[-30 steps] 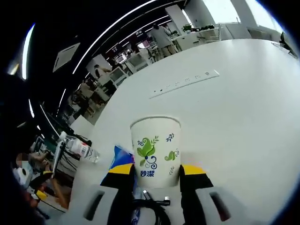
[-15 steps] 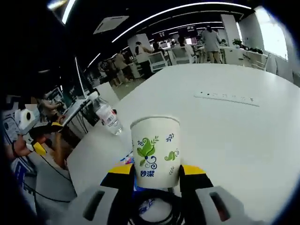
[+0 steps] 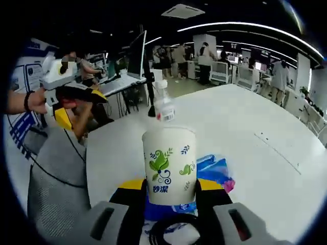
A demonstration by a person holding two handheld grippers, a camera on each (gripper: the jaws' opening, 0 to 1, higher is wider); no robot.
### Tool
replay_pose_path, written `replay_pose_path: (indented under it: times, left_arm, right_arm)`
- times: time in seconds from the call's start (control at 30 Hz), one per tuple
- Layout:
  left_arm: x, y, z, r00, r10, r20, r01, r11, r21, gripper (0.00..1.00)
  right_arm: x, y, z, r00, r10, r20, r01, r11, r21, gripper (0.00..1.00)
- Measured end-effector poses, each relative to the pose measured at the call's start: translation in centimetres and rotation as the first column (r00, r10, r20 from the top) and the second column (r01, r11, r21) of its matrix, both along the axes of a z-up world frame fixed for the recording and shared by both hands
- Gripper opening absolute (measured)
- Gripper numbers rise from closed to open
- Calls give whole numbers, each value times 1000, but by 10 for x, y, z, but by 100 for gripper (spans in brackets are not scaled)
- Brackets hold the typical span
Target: Arrange the tabletop items into an orderly group along one side of the table until the central work area is clear of visible clutter.
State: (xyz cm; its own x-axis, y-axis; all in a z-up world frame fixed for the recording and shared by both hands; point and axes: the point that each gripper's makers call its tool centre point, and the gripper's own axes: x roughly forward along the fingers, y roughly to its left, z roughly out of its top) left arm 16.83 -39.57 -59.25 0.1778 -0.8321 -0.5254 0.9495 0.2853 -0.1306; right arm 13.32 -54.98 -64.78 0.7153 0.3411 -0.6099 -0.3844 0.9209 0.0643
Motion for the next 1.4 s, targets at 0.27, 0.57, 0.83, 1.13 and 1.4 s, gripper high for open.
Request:
replay_pose_path:
  times: [0.27, 0.57, 0.83, 1.13, 1.4]
  left_arm:
    - [-5, -8, 6, 1000, -26, 1, 26, 1000, -10, 72]
    - [-16, -22, 11, 998, -64, -7, 64, 997, -32, 68]
    - [-24, -29, 15, 995, -97, -17, 96, 994, -48, 60]
    - [-32, -34, 18, 992, -118, -35, 115, 990, -77, 40]
    - [-41, -41, 24, 988, -145, -53, 138, 984, -114, 17]
  right_arm:
    - [-2, 43, 23, 988, 144, 47, -141, 988, -64, 37]
    - [-3, 77, 33, 940, 336, 57, -317, 924, -215, 37]
    - [-2, 103, 44, 902, 425, 81, -389, 879, -276, 37]
    - [1, 116, 58, 879, 459, 126, -406, 862, -304, 37]
    - [2, 120, 62, 864, 484, 135, -418, 841, -345, 37]
